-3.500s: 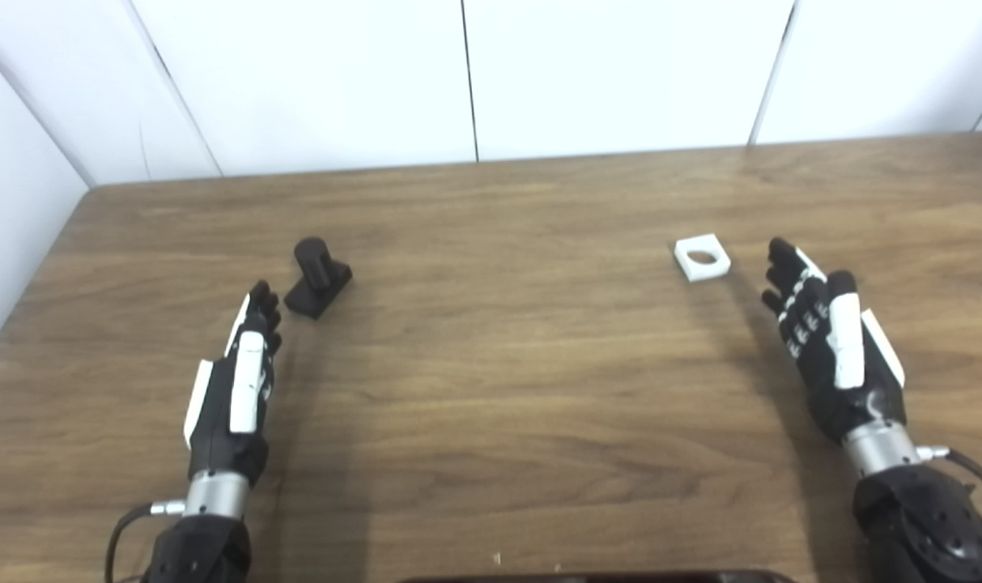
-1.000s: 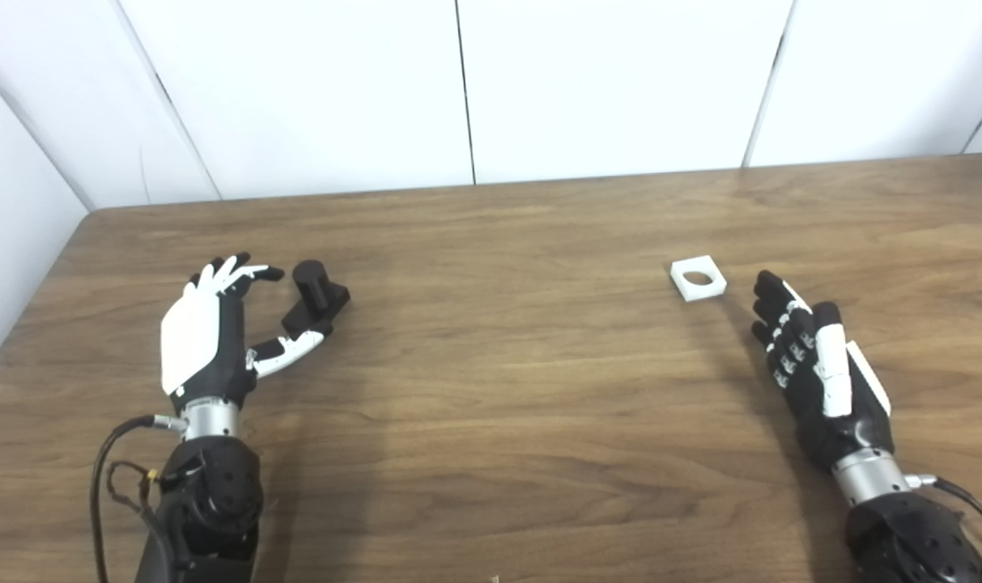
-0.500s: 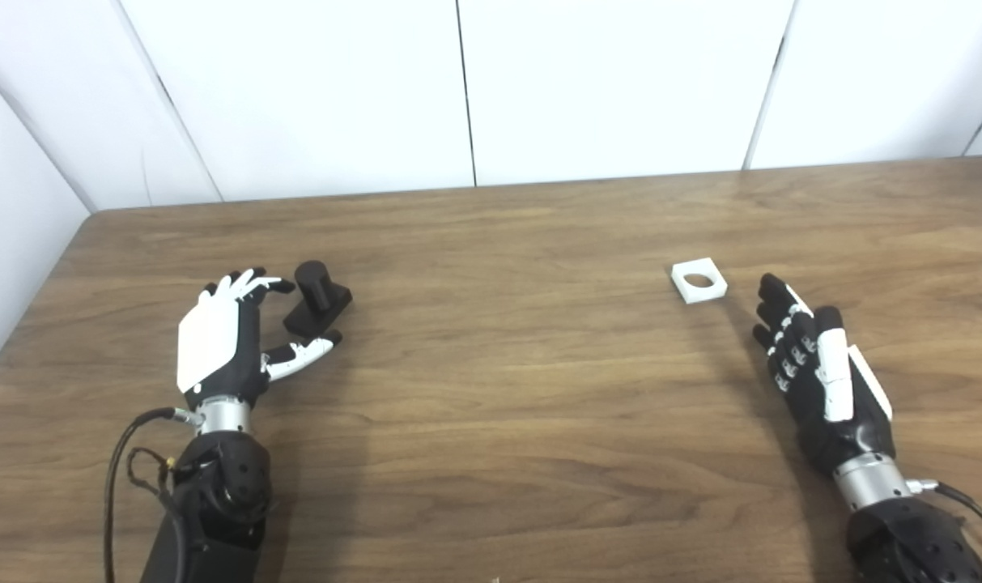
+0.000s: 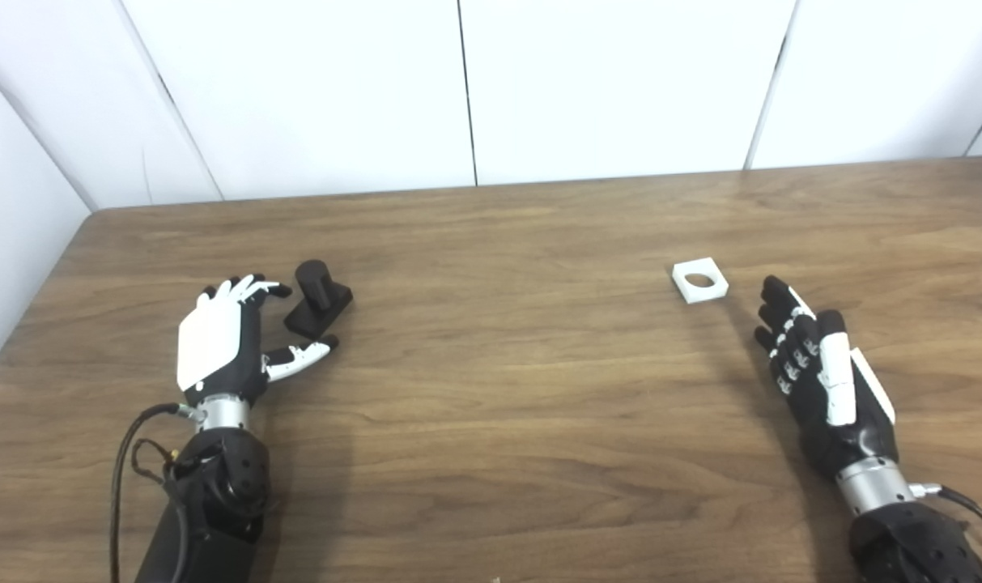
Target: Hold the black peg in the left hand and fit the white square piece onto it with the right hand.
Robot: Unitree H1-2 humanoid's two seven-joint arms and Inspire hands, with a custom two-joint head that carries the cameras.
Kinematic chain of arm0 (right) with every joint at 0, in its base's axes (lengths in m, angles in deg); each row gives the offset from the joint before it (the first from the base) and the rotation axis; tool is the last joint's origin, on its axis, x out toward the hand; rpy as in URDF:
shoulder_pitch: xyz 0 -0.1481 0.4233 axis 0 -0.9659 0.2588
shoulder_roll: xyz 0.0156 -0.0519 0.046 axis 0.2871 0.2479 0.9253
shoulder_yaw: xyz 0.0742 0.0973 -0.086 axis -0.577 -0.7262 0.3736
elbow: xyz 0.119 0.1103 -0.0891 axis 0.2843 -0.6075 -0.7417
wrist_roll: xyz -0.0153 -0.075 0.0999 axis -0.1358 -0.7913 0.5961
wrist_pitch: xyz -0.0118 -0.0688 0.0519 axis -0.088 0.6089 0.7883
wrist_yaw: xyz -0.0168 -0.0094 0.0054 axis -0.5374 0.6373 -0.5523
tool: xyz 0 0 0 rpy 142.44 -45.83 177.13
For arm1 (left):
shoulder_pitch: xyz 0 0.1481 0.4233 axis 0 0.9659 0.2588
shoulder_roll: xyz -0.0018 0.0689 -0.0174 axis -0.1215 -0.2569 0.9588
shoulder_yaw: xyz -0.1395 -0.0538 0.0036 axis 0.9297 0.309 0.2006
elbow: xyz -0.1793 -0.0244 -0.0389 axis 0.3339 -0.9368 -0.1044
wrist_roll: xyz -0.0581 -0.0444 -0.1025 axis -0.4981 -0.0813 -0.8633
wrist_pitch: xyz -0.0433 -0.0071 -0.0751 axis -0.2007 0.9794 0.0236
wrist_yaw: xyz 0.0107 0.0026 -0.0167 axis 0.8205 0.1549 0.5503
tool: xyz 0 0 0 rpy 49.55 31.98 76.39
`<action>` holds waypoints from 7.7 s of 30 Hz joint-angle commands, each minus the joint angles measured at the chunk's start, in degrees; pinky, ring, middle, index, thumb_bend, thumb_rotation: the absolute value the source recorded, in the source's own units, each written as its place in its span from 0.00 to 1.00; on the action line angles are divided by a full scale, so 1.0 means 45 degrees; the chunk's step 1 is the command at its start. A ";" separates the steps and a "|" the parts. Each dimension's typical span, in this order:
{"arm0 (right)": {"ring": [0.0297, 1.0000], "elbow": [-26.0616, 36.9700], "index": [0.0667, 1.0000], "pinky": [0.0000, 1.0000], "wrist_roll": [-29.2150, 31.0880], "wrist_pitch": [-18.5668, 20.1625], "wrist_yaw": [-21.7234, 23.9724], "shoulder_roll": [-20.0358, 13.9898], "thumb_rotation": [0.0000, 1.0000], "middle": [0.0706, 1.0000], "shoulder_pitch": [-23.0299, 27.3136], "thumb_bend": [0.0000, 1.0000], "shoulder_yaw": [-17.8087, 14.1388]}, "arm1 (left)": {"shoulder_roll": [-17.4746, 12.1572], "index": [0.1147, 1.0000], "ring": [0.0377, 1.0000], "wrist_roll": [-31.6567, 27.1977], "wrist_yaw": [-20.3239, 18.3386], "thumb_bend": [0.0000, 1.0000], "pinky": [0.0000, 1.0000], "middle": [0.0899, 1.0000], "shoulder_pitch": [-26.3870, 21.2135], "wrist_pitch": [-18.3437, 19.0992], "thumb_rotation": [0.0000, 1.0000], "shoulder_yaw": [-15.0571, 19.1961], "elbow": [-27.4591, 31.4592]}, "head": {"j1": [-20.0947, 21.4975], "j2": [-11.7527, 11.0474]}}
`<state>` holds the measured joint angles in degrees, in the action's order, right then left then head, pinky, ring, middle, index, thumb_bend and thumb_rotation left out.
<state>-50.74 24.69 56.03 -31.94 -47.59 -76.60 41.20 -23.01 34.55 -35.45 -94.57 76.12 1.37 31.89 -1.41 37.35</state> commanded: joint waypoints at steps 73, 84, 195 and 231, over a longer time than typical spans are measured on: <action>1.00 0.0192 0.94 1.00 0.0346 -0.0353 0.0455 -0.0572 0.99 0.98 -0.0092 0.68 -0.0012 | -0.0303 0.42 0.94 0.0022 0.0945 0.52 1.00 0.83 -0.0387 -0.0414 0.06 -0.0427 -0.0012 | -0.0255 0.0020; 1.00 0.0250 0.94 1.00 0.0270 -0.0346 0.0461 -0.0513 0.99 0.99 -0.0126 0.70 0.0123 | -0.0211 0.42 0.92 0.0187 0.0553 0.52 0.98 0.81 0.0242 -0.0410 0.07 -0.0943 0.0793 | -0.0246 0.0086; 1.00 -0.0300 0.96 1.00 0.0261 -0.0769 0.0685 -0.0489 1.00 1.00 -0.0128 0.63 0.0661 | 0.2369 0.48 0.91 0.1590 -0.3299 0.81 0.95 0.81 0.3733 -0.2746 0.39 -0.3310 0.7540 | -0.0223 0.0249; 1.00 -0.0191 0.96 1.00 0.0303 -0.0786 0.0730 -0.0566 1.00 1.00 -0.0266 0.63 0.0580 | 0.2178 0.67 0.91 0.3114 -0.5071 0.91 0.94 0.85 0.2892 -0.1696 0.44 -0.2821 0.6553 | -0.0154 0.0347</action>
<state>-51.13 25.78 54.08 -29.19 -50.49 -77.60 43.62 -12.83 47.53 -58.74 -80.15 68.79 -11.19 60.94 -2.11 38.85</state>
